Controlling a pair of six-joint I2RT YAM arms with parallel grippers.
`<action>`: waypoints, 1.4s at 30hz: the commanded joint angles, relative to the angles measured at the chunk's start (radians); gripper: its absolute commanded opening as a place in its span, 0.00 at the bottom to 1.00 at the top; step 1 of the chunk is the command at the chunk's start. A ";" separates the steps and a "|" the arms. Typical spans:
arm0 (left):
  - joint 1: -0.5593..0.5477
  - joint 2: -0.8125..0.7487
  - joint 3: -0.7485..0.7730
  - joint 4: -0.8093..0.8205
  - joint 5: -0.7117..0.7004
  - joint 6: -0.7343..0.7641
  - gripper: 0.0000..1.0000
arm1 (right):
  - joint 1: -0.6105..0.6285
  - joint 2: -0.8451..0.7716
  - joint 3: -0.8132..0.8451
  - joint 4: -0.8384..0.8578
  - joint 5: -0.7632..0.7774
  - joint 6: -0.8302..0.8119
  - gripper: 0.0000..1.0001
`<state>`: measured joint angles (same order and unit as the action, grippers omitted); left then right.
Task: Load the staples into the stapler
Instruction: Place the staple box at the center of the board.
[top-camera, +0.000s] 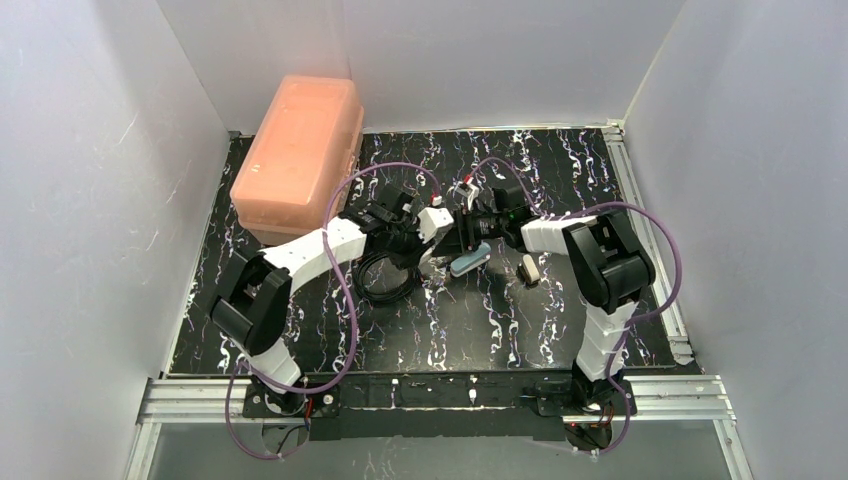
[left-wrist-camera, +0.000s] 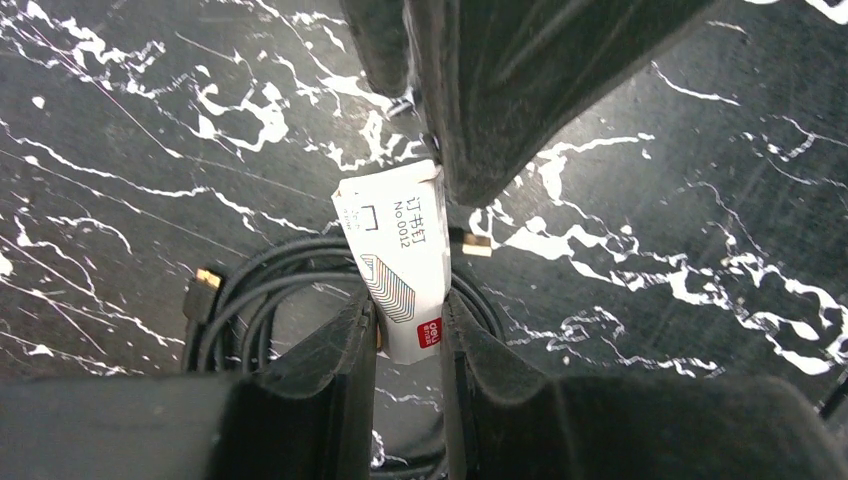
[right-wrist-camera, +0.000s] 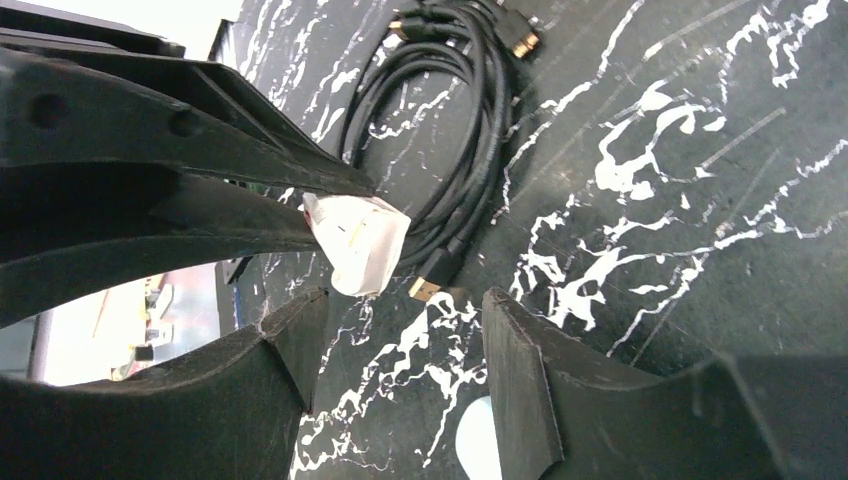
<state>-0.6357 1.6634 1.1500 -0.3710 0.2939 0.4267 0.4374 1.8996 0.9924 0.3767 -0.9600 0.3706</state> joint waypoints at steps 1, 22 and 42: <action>-0.007 0.047 0.014 0.082 -0.048 0.001 0.17 | -0.002 0.027 0.062 -0.053 0.029 -0.068 0.64; -0.008 0.296 0.174 0.129 -0.064 0.056 0.22 | -0.071 0.200 0.257 -0.280 0.108 -0.217 0.53; -0.009 0.301 0.141 0.162 -0.072 0.064 0.24 | -0.072 0.280 0.235 -0.136 0.062 -0.068 0.33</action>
<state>-0.6399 1.9690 1.3041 -0.2081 0.2153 0.4793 0.3664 2.1513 1.2278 0.2089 -0.9123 0.2840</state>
